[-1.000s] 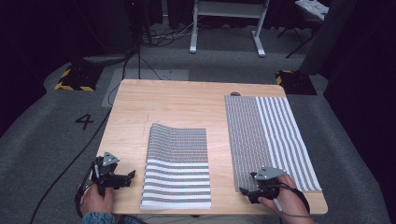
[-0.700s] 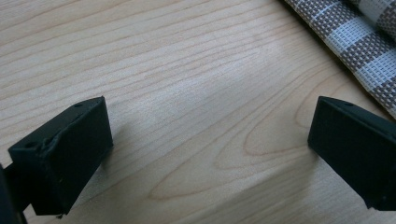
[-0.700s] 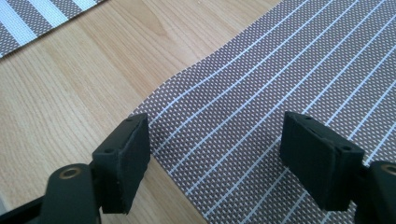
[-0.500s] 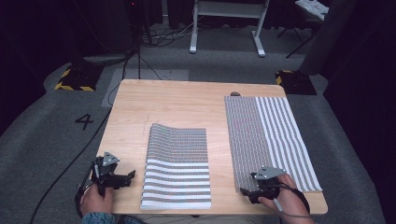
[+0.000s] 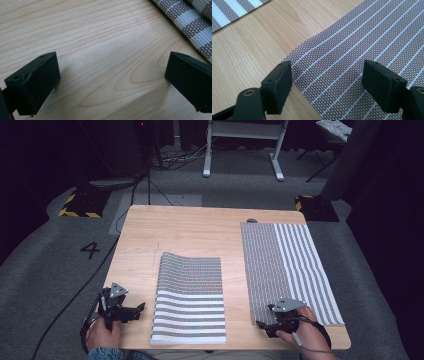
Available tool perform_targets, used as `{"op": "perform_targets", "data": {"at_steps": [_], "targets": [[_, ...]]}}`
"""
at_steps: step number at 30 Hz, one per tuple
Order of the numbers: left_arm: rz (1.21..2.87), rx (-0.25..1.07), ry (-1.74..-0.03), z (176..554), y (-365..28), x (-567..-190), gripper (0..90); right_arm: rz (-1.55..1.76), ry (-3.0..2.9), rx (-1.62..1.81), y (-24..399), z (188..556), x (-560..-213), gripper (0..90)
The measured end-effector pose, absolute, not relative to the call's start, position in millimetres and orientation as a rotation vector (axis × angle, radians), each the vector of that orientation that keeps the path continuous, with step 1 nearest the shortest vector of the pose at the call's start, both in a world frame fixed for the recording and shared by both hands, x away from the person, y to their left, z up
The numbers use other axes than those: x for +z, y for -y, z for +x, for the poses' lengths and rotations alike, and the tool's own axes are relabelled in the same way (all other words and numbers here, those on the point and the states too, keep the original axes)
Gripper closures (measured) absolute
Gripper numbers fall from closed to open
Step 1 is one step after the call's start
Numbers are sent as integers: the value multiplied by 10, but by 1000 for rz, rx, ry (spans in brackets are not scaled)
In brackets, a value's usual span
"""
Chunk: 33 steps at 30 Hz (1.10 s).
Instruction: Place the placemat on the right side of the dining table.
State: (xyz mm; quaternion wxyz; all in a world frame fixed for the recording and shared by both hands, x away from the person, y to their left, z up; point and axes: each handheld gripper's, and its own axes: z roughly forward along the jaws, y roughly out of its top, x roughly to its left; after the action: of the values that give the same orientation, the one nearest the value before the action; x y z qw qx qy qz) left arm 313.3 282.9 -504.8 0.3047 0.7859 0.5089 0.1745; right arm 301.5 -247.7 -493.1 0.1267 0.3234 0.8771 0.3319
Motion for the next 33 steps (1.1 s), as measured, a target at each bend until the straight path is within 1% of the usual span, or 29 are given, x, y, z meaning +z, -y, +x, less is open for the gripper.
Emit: {"op": "perform_targets", "data": {"at_steps": [1, 2, 5, 12, 14, 16, 18, 20, 21, 28, 33], "targets": [[2080, 461, -1347, 3133, -2829, -5048, 0, 951, -2560, 962, 2473, 3015, -4915, 297], [2080, 461, -1347, 3133, -2829, -5048, 0, 942, -2579, 964, 2486, 3017, -4891, 324], [2078, 460, -1349, 3131, -2828, -5049, 0, 957, -2564, 1027, 2497, 3015, -4839, 298], [2074, 464, -1352, 3129, -2827, -5049, 0, 921, -2423, 1176, 2470, 3055, -4457, 272], [2078, 463, -1352, 3125, -2829, -5048, 0, 899, -2417, 1192, 2446, 3058, -4403, 268], [2078, 462, -1350, 3122, -2830, -5048, 0, 858, -2419, 1240, 2335, 3047, -4251, 255], [2076, 465, -1351, 3121, -2828, -5051, 0, 836, -2423, 1252, 2295, 3048, -4213, 255], [2078, 462, -1350, 3117, -2830, -5050, 0, 788, -2434, 1307, 2140, 3043, -4128, 257], [2078, 462, -1350, 3117, -2830, -5050, 0, 788, -2434, 1307, 2140, 3043, -4128, 257], [2077, 464, -1353, 3114, -2830, -5049, 0, 716, -2463, 1465, 1759, 3052, -4021, 266], [2080, 460, -1345, 3118, -2832, -5050, 0, 682, -2489, 1470, 1588, 3057, -3960, 266]]}}
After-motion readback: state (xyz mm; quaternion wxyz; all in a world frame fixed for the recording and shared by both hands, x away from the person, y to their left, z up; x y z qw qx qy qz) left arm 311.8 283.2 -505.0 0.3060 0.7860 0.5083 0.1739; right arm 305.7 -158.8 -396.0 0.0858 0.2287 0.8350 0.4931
